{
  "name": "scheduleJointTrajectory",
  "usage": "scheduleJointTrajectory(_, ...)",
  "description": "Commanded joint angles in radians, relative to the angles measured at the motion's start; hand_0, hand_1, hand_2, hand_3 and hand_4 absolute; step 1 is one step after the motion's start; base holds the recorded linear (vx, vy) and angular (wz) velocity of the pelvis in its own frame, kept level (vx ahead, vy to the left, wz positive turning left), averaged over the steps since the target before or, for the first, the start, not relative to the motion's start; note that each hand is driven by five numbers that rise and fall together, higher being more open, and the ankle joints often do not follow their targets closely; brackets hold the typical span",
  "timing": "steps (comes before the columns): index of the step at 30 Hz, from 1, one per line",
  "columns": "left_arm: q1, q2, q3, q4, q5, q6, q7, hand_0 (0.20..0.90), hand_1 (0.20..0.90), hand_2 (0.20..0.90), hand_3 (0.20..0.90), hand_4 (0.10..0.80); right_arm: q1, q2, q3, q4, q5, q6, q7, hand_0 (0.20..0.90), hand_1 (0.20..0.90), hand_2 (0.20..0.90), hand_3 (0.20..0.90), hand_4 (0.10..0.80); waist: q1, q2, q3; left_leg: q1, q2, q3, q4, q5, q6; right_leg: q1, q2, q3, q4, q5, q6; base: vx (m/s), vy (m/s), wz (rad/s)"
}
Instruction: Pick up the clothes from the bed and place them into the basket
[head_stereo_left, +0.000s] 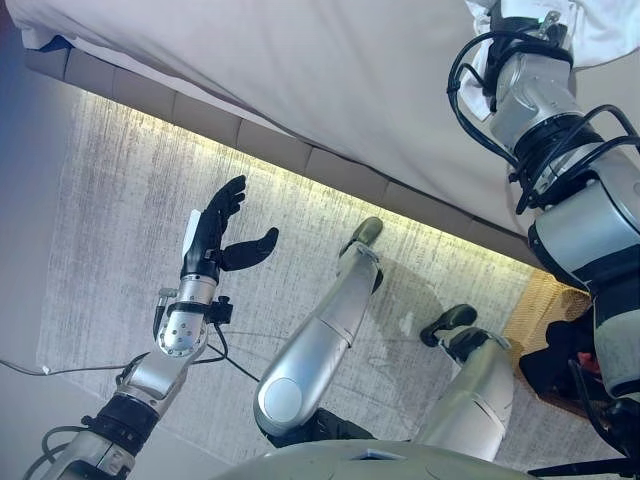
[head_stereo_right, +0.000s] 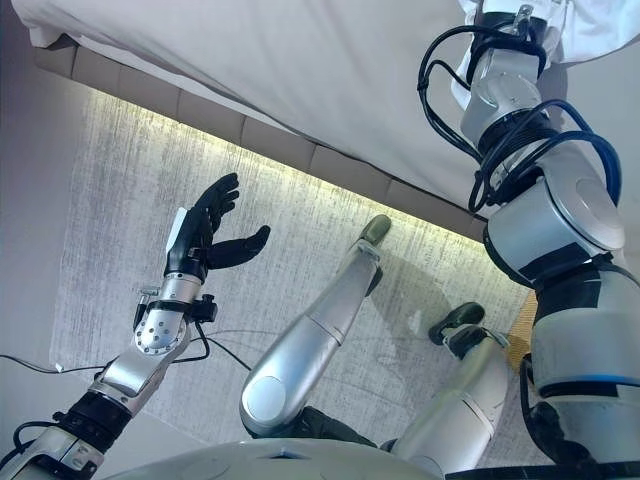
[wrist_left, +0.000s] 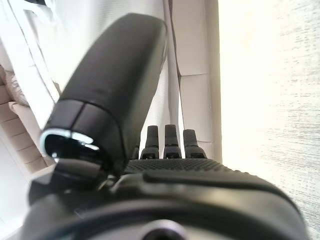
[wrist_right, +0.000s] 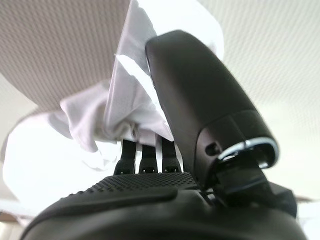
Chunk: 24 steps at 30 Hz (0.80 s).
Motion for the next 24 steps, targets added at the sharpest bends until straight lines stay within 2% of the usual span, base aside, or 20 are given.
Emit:
scheduleJointTrajectory(1, 0.007, 0.006, 0.038, -0.047, -0.015, -0.093, 0.028, 0.900, 0.900, 0.900, 0.900, 0.800, -0.029, -0.094, 0.035, 0.012, 0.024, 0.008, -0.083, 0.300, 0.300, 0.300, 0.200, 0.100, 0.007, 0.071, -0.025, 0.024, 0.014, 0.057, 0.016, -0.066, 0.097, 0.002, 0.090, -0.026, 0.059, 0.047, -0.080, -0.012, -0.015, -0.12)
scheduleJointTrajectory(11, -0.034, 0.006, 0.033, -0.028, 0.007, -0.073, 0.076, 0.900, 0.900, 0.900, 0.900, 0.800, -0.015, -0.070, 0.034, -0.032, 0.054, -0.025, -0.170, 0.300, 0.300, 0.300, 0.200, 0.100, -0.018, 0.028, -0.025, 0.177, 0.065, 0.069, -0.115, -0.049, 0.081, 0.162, 0.101, -0.056, -0.082, 0.081, -0.063, -0.011, -0.026, -0.06)
scheduleJointTrajectory(18, -0.084, 0.016, 0.038, -0.007, 0.019, -0.038, 0.079, 0.900, 0.900, 0.900, 0.900, 0.800, 0.005, -0.073, 0.013, -0.053, 0.095, -0.057, -0.224, 0.300, 0.300, 0.300, 0.200, 0.100, -0.040, -0.023, -0.025, 0.351, 0.104, 0.092, -0.233, -0.037, 0.069, 0.342, 0.097, -0.076, -0.246, 0.134, -0.041, -0.012, -0.066, -0.16)
scheduleJointTrajectory(24, -0.118, 0.016, 0.050, 0.016, 0.040, -0.001, 0.075, 0.900, 0.900, 0.900, 0.900, 0.800, 0.034, -0.105, -0.036, -0.152, 0.134, -0.088, -0.283, 0.300, 0.300, 0.300, 0.200, 0.100, -0.071, -0.070, -0.025, 0.534, 0.133, 0.107, -0.349, -0.017, 0.057, 0.511, 0.097, -0.084, -0.385, 0.178, -0.021, -0.005, -0.073, -0.18)
